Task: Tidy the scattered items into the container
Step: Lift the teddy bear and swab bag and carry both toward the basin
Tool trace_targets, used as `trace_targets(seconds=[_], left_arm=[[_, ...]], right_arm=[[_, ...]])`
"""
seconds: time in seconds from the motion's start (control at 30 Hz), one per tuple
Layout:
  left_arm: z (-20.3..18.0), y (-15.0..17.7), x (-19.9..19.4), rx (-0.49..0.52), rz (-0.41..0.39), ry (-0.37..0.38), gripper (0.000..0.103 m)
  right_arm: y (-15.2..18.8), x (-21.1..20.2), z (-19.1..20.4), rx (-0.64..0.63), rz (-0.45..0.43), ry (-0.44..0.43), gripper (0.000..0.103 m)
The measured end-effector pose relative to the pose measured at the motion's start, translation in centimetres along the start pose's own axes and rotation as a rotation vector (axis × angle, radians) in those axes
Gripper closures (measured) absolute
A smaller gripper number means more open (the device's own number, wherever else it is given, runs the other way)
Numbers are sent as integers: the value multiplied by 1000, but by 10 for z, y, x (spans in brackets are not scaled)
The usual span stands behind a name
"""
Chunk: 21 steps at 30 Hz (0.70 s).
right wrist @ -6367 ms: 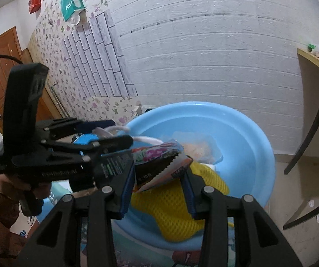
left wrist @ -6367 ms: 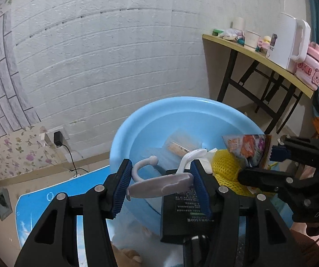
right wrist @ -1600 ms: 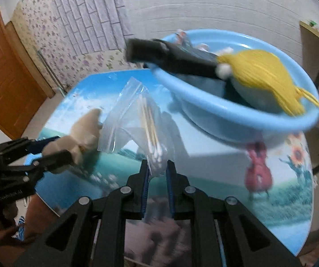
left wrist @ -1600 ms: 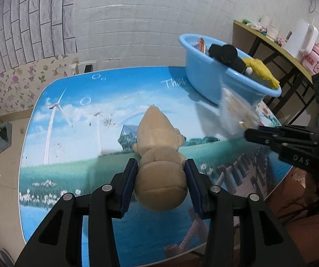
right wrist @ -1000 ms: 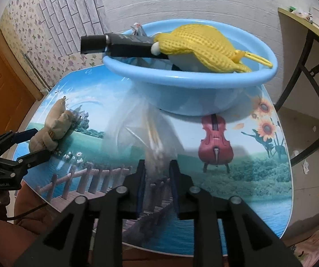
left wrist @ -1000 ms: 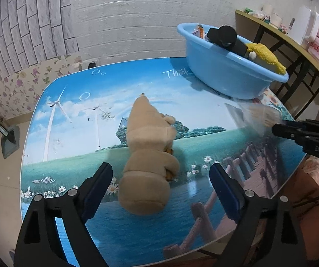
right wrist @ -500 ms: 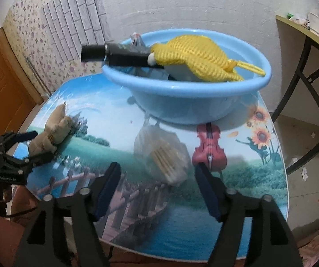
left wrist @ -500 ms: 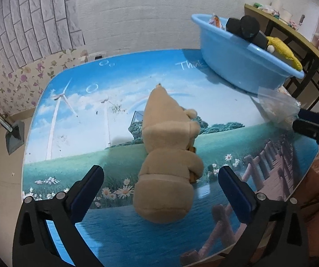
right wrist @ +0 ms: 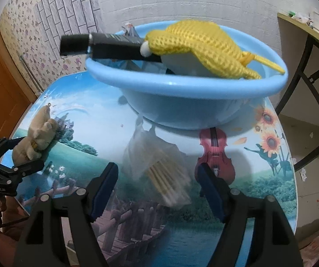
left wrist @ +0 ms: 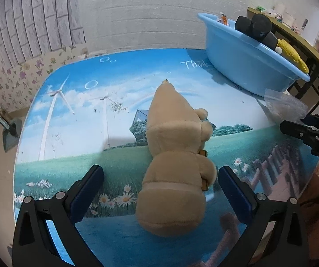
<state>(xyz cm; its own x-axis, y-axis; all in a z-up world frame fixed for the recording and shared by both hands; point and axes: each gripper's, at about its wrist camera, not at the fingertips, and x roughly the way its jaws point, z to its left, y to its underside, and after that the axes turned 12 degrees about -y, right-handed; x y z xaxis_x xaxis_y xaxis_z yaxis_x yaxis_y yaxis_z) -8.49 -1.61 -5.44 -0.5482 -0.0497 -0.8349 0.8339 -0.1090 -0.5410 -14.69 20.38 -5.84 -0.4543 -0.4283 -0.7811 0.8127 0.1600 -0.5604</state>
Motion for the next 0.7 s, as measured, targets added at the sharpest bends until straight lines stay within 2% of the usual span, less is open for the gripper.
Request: trace_targets(seconds=[0.1,0.3,0.37,0.43,0.47,0.7], left_arm=[[-5,2,1,32,-12,-43,0],[-4,1,1,21,-25,-49,0],[-6,1,2,10,-35,-57,0],[-6,-1,2,12,-25,-60,0],[-6,-1,2,11,-21,-59,0],[-6,5,-2,3,-39,-66,0]], right_arm=[[2,3,-1,0,-1,6,29],[6,1,5,-52,-13,37,28],[9,1,7,-67,-24,53,23],[10,2,6,-56,-22,65,4],[10,2,4,-48,-17,69,1],[11,-4,-4,-38,-41,84,0]])
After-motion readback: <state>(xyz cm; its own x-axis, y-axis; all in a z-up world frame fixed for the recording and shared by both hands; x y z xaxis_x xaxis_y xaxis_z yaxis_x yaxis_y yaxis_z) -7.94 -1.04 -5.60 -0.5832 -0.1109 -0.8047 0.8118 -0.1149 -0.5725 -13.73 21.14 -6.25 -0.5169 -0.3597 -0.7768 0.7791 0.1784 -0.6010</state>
